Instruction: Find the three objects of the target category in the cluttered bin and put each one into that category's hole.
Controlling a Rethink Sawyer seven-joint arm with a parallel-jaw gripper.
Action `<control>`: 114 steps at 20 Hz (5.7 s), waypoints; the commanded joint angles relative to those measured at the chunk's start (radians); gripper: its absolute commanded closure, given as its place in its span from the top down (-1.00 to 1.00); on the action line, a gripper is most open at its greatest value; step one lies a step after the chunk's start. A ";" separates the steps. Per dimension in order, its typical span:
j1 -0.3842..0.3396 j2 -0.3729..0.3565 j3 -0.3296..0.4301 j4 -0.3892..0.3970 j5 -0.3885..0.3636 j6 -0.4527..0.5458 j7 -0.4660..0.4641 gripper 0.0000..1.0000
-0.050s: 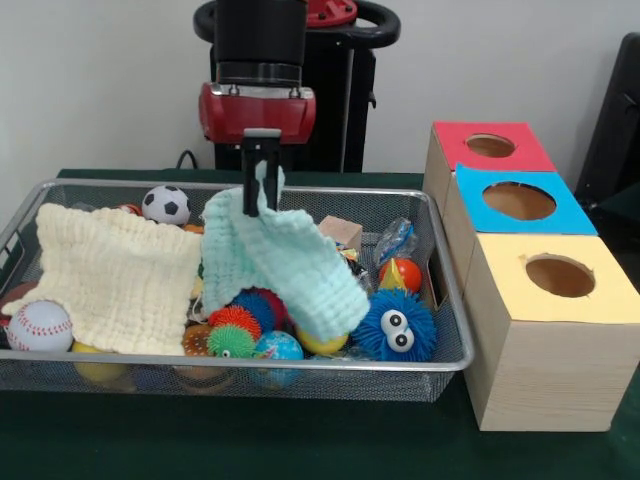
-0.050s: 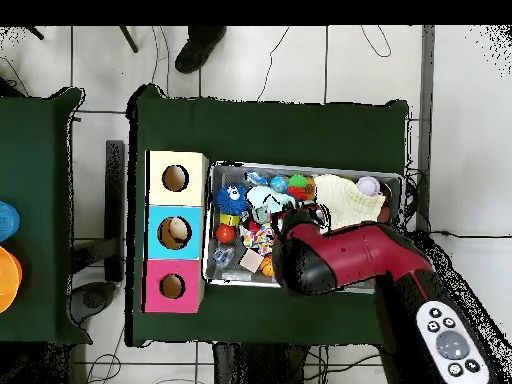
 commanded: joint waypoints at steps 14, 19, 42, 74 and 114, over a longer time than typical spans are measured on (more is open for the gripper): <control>-0.137 0.037 0.175 -0.076 -0.088 0.273 -0.499 -1.00; -0.122 -0.024 0.153 -0.040 -0.073 0.305 -0.483 -1.00; -0.206 -0.380 0.192 0.178 0.079 0.431 -0.555 -1.00; -0.236 -0.506 0.324 0.367 0.325 0.394 -0.434 -1.00; 0.006 -0.367 0.211 0.311 0.403 0.259 -0.138 -1.00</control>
